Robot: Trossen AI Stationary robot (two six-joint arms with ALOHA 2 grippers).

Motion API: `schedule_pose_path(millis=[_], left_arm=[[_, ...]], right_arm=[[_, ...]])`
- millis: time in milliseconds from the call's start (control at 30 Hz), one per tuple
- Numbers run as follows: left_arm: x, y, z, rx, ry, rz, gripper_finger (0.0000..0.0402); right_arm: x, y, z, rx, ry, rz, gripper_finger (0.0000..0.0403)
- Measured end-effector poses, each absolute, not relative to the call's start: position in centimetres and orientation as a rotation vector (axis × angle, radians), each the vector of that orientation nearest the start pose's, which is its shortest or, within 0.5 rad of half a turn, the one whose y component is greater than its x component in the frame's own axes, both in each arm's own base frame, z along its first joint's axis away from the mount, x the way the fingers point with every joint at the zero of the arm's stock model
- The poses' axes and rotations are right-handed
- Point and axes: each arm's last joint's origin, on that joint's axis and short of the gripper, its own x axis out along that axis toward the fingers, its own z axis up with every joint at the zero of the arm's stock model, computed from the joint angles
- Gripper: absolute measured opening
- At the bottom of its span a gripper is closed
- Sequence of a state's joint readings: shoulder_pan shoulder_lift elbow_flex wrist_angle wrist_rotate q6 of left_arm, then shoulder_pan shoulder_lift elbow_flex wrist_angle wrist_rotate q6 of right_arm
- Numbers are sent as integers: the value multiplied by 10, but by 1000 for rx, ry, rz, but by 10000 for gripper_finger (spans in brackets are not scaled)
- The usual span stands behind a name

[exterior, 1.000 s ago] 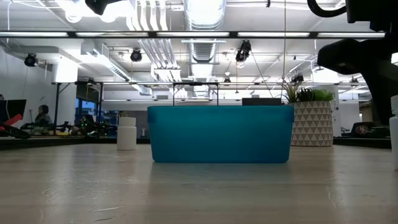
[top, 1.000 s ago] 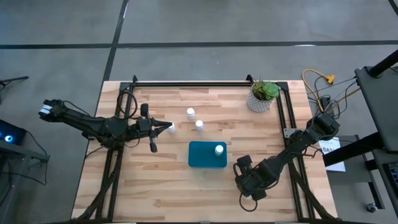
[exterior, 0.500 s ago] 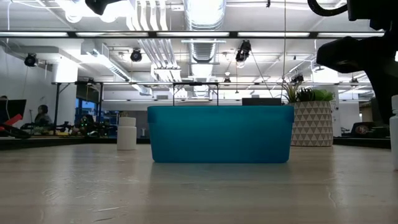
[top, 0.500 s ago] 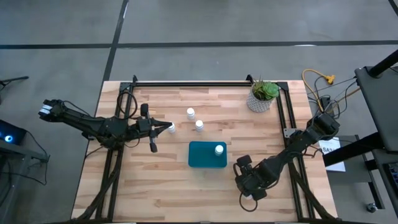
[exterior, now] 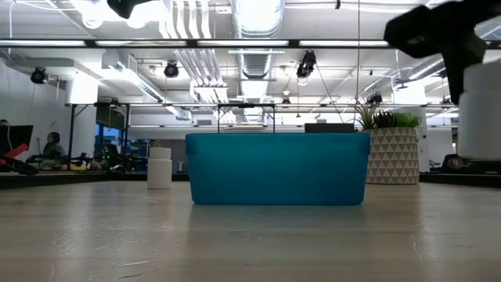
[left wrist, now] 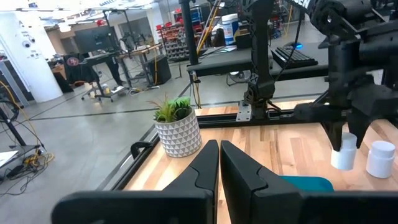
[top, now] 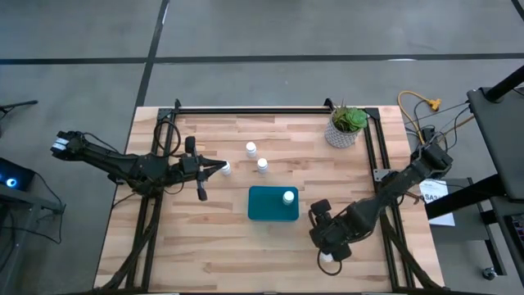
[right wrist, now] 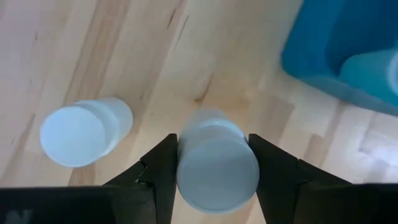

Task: Pick and place pill bottles into a basket
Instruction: Put the white pill bottle into the blue bin

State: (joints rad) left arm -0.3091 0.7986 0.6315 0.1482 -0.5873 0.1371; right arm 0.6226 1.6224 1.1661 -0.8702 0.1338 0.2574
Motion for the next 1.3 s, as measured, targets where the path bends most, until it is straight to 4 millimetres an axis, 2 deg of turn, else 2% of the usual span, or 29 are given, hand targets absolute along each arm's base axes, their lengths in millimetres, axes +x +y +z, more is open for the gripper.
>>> schedule_pose_path(millis=[200,467,933,1300], left_arm=[[176,-39,309,144,36,277,0],[176,-39,309,144,36,277,0],[176,-39,309,144,36,277,0],[176,-39,309,144,36,277,0]], right_arm=[[252,166,245,-256,1197,268,156],[268,158,267,-294,1122,301,156],[285,134,269,-331,1115,282,150],[302,112,273,-346,1030,259,150]])
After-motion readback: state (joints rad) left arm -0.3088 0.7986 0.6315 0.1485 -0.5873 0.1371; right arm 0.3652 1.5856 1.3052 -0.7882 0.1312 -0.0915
